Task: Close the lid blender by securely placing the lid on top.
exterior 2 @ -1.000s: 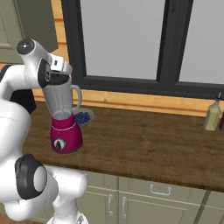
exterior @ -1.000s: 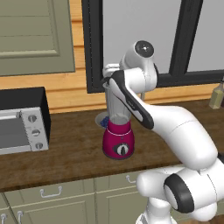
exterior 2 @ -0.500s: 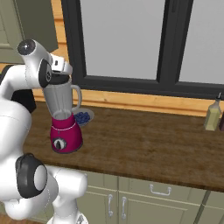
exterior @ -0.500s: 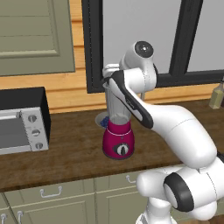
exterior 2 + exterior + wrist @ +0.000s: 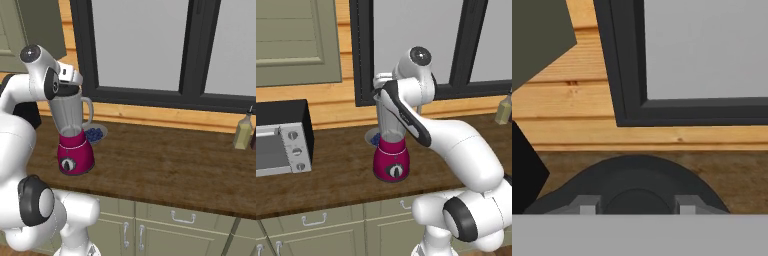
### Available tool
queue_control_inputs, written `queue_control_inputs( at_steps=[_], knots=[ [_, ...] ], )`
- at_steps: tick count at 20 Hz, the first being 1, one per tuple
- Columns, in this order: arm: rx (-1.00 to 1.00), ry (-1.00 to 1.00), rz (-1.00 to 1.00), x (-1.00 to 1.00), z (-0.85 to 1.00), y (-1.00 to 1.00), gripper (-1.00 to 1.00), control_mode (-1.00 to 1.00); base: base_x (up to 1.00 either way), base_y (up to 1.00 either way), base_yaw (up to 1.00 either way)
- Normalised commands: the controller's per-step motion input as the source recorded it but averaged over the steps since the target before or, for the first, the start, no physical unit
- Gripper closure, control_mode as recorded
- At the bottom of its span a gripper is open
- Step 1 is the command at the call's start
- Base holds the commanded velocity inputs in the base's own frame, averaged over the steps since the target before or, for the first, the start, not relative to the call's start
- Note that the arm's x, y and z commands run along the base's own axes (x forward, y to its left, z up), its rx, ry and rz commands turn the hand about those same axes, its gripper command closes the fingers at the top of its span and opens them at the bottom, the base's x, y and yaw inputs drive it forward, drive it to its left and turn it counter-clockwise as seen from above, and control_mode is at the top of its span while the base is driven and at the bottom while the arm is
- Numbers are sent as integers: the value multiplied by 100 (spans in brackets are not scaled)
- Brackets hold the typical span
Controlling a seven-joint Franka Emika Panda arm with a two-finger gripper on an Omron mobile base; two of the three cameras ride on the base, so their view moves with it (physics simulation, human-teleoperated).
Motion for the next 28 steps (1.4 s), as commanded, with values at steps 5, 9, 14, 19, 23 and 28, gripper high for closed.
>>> queue_control_inputs(
  at_steps=[5, 9, 14, 19, 23, 28],
  knots=[
    [0, 0, 0, 0, -1, 0, 100, -100, 0, 0, 0],
    [0, 0, 0, 0, -3, 0, 100, -100, 0, 0, 0],
    [0, 0, 0, 0, 0, 0, 100, -100, 0, 0, 0],
    [0, 0, 0, 0, 0, 0, 100, -100, 0, 0, 0],
    [0, 0, 0, 0, 0, 0, 100, -100, 0, 0, 0],
    [0, 0, 0, 0, 18, 0, 100, -100, 0, 0, 0]
  ],
)
